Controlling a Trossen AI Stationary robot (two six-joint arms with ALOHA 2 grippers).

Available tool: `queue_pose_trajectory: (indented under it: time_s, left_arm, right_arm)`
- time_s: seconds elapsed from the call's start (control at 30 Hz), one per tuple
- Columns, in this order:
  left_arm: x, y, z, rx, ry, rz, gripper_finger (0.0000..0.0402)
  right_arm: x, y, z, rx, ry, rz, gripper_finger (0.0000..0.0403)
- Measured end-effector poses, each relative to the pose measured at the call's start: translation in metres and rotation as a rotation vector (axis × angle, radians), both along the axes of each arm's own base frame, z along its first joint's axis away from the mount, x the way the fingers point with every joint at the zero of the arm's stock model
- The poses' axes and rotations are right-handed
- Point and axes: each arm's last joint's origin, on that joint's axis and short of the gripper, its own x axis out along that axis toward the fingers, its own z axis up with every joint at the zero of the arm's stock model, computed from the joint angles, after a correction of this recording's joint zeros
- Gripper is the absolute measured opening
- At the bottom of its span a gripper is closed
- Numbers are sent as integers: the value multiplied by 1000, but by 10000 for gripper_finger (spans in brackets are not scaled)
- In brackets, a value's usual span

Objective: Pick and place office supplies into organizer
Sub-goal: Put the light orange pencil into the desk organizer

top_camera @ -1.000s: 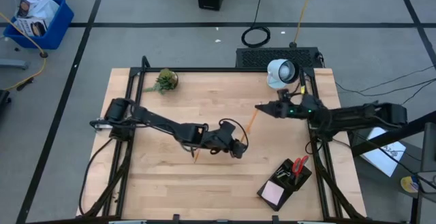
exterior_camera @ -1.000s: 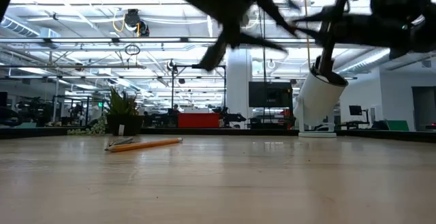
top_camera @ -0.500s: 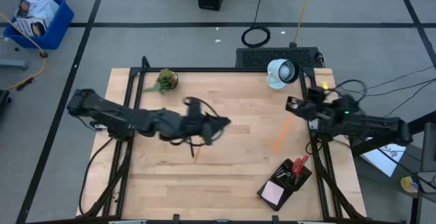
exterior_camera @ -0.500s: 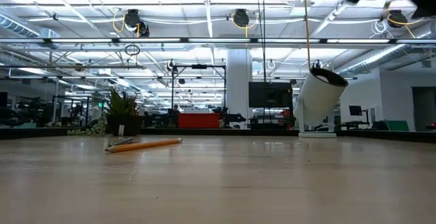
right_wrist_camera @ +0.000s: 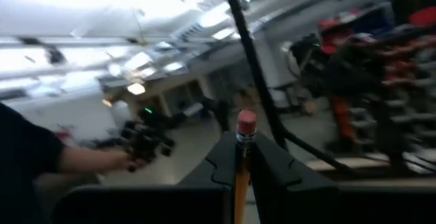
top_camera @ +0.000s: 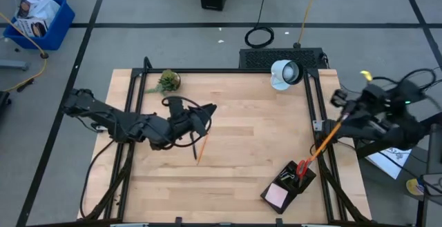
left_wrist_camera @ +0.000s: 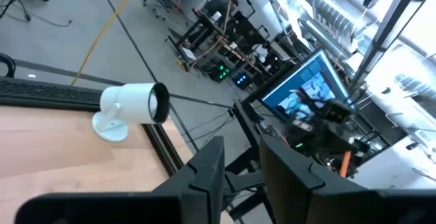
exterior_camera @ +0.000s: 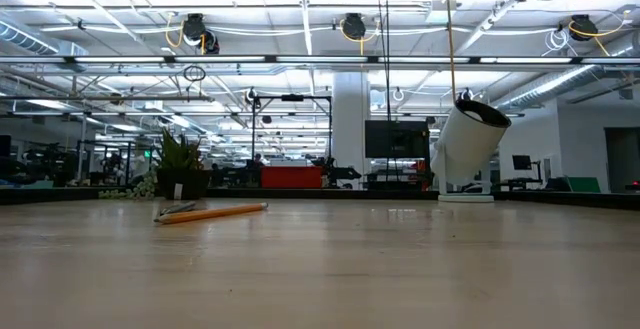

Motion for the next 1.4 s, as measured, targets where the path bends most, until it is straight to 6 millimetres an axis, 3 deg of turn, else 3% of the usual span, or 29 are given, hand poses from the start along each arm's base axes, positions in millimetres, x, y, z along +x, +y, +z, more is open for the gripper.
queue_pose_trajectory:
  time_s: [0.23,0.4,0.57,0.67,0.8,0.97,1.17,1.27,1.4]
  left_arm:
    - [3,-1,-3,18,22,0,97]
    - [3,0,-3,30,30,2,97]
    - [3,0,-6,36,55,1,97]
    - [3,0,-8,32,70,0,97]
    - [3,0,-9,29,72,0,97]
    - [3,-1,-9,27,75,-9,97]
    - [3,-2,-11,42,103,-62,97]
    - [3,-2,-12,33,107,-64,97]
    - [3,-2,-12,16,95,-63,97]
  right_arm:
    - [-42,10,22,-137,69,-231,14]
    - [-53,27,32,-156,77,-359,14]
    - [-54,62,43,-222,82,-469,14]
    - [-42,79,39,-229,155,-468,14]
    - [-38,82,29,-188,219,-489,14]
    - [-44,92,-4,-131,439,-547,14]
    - [-63,121,2,-225,302,-565,14]
    - [-67,119,10,-252,264,-521,14]
    - [-69,99,18,-258,284,-424,14]
